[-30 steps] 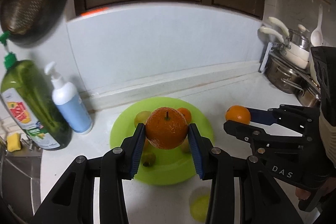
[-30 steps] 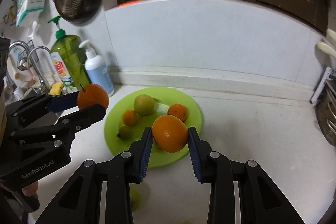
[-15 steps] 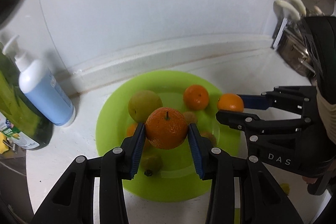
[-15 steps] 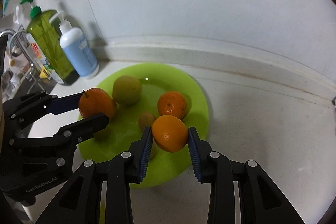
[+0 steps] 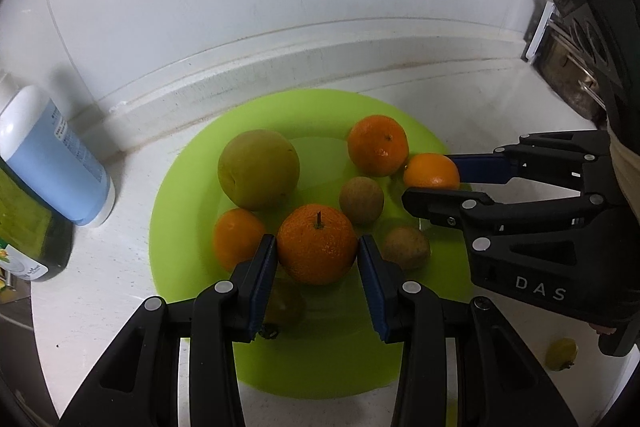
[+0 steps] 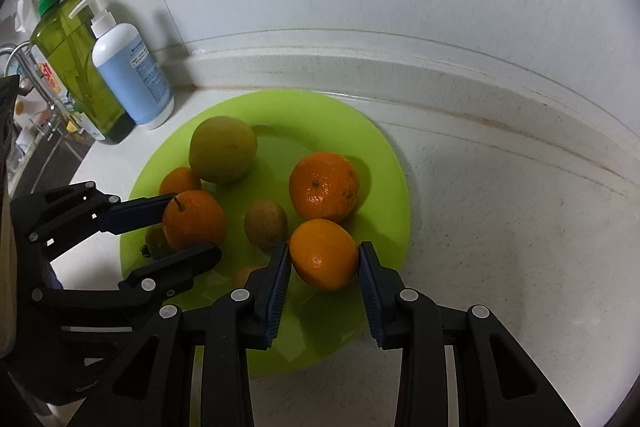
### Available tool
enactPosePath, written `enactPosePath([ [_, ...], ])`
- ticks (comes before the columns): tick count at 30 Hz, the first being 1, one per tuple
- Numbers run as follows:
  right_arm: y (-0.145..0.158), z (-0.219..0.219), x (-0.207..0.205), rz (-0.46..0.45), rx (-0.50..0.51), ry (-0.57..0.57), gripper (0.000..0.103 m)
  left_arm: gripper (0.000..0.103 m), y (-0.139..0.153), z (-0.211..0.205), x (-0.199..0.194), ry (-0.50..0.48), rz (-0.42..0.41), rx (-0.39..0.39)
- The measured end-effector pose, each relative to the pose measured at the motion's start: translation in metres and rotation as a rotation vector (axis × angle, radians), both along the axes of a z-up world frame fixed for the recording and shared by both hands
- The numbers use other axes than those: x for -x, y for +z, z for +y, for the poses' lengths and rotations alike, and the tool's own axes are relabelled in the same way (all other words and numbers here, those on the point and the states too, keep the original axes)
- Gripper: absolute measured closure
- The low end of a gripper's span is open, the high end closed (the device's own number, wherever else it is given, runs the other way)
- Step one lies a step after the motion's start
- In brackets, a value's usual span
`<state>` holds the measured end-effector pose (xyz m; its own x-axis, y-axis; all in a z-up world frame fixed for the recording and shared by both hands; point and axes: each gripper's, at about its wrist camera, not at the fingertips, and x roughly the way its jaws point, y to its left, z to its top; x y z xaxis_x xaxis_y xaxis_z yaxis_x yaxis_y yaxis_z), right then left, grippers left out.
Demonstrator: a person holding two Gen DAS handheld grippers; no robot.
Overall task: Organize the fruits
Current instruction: 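Carry the orange and mandarin over the lime-green plate and lower them, then open both grippers to release the fruits onto the plate and withdraw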
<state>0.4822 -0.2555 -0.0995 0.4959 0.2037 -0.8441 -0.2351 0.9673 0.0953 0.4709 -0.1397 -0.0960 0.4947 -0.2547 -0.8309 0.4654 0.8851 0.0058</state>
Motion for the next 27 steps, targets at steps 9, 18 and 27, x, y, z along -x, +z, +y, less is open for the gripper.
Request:
enactPosePath([
  [9,-0.002,-0.001,-0.002,-0.001,-0.005,-0.005,0.068,0.062,-0.004,0.000,-0.006,0.006,0.014,-0.002],
  [18,0.005,-0.005,0.005,-0.021,-0.013,-0.010,0.064,0.056,0.015,0.009,0.004,0.029,-0.046,0.009],
  [27,0.039,-0.007,0.040,-0.122,-0.009,-0.027,0.063,0.046,0.061,0.022,0.040,0.040,-0.175,0.035],
])
